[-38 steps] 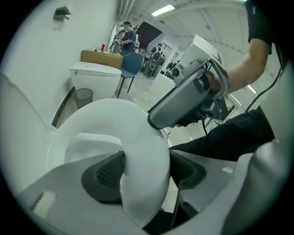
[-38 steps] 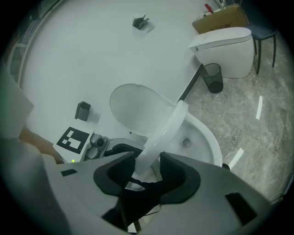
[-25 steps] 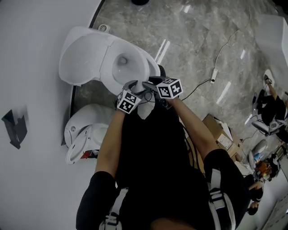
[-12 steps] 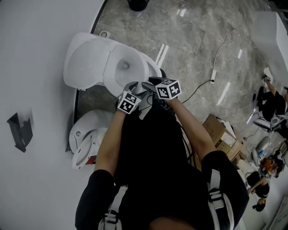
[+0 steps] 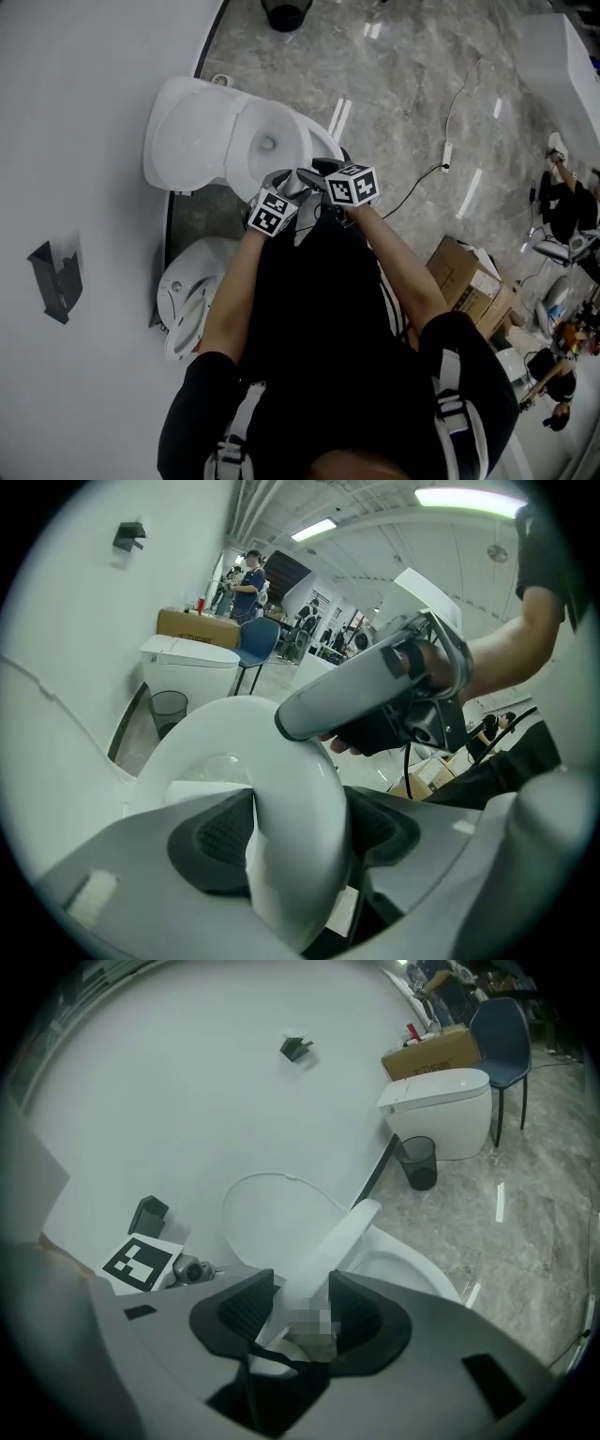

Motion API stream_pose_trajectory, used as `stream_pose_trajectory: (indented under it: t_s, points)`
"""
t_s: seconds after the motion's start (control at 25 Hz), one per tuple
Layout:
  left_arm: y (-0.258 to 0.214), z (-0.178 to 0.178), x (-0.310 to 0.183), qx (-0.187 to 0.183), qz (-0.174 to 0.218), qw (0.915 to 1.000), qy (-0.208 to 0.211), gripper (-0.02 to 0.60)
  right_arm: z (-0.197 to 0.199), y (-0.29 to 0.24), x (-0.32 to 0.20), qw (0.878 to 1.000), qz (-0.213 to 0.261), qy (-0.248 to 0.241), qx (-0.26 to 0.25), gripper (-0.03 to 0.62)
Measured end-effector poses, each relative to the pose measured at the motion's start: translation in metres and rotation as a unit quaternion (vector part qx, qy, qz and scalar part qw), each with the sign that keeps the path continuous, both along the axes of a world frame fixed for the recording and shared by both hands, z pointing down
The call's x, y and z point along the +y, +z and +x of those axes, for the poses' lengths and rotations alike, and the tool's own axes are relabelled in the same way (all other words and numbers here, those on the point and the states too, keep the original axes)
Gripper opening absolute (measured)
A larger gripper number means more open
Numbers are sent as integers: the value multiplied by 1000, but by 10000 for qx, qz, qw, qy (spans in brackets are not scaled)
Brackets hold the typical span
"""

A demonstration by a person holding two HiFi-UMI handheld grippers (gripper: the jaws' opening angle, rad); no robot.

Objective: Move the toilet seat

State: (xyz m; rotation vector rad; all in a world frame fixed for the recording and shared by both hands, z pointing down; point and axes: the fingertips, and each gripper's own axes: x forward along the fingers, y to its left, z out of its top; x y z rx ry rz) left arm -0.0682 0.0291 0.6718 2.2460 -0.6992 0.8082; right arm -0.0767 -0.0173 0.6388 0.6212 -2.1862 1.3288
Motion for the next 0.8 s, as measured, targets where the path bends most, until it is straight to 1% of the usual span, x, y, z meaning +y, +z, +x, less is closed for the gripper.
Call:
stream_pose_trajectory:
  t_s: [0.48, 0.68, 0.8]
  points:
    - [-15, -21, -3, 122, 215, 9996, 125, 281, -20, -12, -8, 9986, 280, 417, 154, 184]
    - [-24, -34, -7, 334, 210, 9992, 49, 276, -33, -21, -14, 9975, 420, 555, 83, 184]
    - [-31, -42, -10, 391, 282, 9988, 17, 273, -41, -27, -17, 9971, 485, 585, 37, 184]
